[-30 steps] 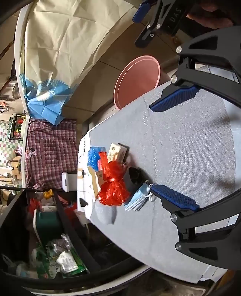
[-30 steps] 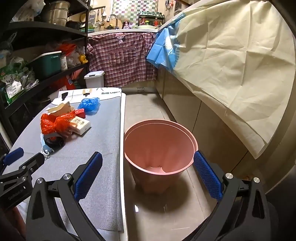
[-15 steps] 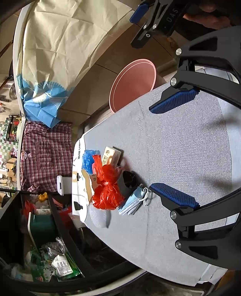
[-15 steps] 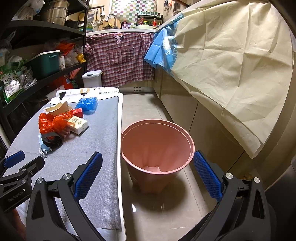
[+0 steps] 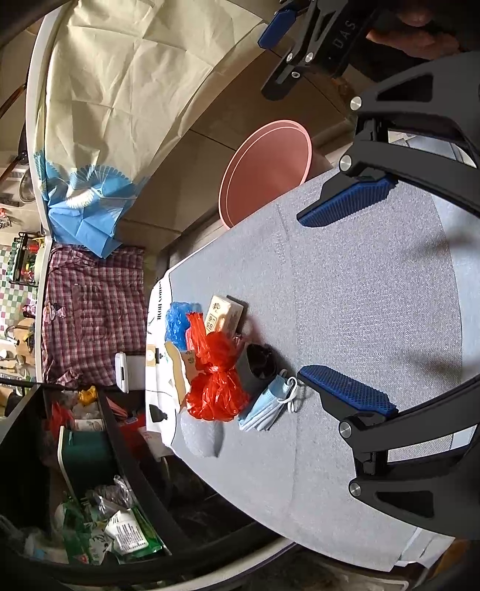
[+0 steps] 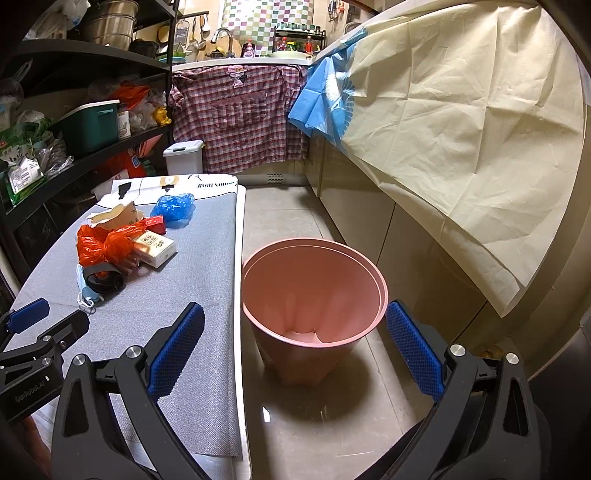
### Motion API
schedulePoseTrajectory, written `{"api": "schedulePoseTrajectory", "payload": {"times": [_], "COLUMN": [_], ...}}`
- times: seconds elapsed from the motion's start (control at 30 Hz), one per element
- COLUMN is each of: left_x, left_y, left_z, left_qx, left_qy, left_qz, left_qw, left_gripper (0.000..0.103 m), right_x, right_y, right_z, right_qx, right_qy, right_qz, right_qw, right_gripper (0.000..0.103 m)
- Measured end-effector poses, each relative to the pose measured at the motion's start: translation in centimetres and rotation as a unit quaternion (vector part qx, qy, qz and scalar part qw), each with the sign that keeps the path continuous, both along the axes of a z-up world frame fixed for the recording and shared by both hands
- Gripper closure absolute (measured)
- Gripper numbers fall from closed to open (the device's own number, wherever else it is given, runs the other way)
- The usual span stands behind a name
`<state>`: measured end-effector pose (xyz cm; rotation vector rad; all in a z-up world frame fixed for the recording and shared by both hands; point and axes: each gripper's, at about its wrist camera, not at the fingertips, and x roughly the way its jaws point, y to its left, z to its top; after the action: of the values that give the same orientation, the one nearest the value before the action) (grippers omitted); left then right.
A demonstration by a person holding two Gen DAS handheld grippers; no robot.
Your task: Collect trash
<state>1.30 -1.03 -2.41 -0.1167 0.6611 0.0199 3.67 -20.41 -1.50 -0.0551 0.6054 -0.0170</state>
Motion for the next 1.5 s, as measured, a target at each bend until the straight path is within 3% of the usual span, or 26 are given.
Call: {"api": "schedulePoseTrajectory", "payload": {"times": [1.27,1.5], "left_x": [0.1,0.5], "left_y": [-0.1,0.8], "left_z": [0.2,0.0], "left_qx": [0.001,0.002], "left_qy": [-0.002,-0.006], "left_qz": [-0.001,0.013], "left_qw": [1.0,0.9999], "left_gripper": [0.028,0.032], "right_x": [0.0,0.4], "right_y": [0.2,0.7], "right_z": [0.0,0.4], "right_qx": [0.001,0.021], "right_qy": [0.001,0.003], "right_qz": [0.001,0.008], "right_qw": [1.0,1.0], "right_gripper": [0.006,0.018]}}
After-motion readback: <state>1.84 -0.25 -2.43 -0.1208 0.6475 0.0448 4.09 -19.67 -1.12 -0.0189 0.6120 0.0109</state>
